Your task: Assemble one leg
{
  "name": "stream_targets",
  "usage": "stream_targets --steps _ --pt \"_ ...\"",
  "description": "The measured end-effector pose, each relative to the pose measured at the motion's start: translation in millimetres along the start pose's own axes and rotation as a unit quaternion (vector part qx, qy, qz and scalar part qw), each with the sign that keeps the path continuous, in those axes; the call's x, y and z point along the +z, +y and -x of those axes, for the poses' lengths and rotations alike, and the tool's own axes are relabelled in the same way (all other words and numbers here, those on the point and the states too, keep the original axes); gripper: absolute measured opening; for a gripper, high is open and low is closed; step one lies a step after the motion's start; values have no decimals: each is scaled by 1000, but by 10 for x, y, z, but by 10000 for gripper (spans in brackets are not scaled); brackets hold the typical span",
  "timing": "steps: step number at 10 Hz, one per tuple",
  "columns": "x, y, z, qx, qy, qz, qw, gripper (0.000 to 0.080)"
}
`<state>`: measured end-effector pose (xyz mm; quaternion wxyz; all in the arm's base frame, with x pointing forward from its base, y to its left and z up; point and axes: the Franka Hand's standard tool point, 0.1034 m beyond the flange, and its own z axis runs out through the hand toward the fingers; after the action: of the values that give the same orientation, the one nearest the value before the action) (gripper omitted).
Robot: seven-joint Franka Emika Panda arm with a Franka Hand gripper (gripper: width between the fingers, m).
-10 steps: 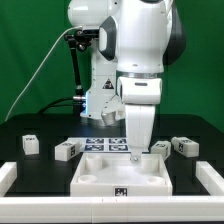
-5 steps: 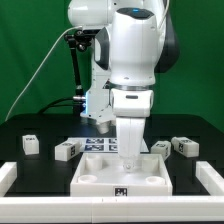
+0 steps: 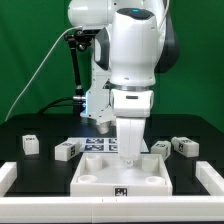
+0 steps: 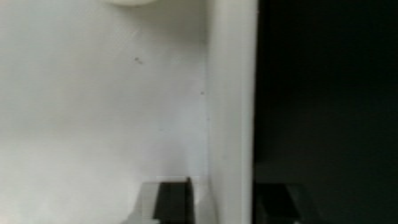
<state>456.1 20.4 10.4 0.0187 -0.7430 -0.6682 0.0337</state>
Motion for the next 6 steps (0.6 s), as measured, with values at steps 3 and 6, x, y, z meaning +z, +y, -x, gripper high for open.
stream_targets --steps 3,6 --pt "-15 24 -6 0 2 5 1000 61" --pt "-19 33 -9 0 2 7 1000 61"
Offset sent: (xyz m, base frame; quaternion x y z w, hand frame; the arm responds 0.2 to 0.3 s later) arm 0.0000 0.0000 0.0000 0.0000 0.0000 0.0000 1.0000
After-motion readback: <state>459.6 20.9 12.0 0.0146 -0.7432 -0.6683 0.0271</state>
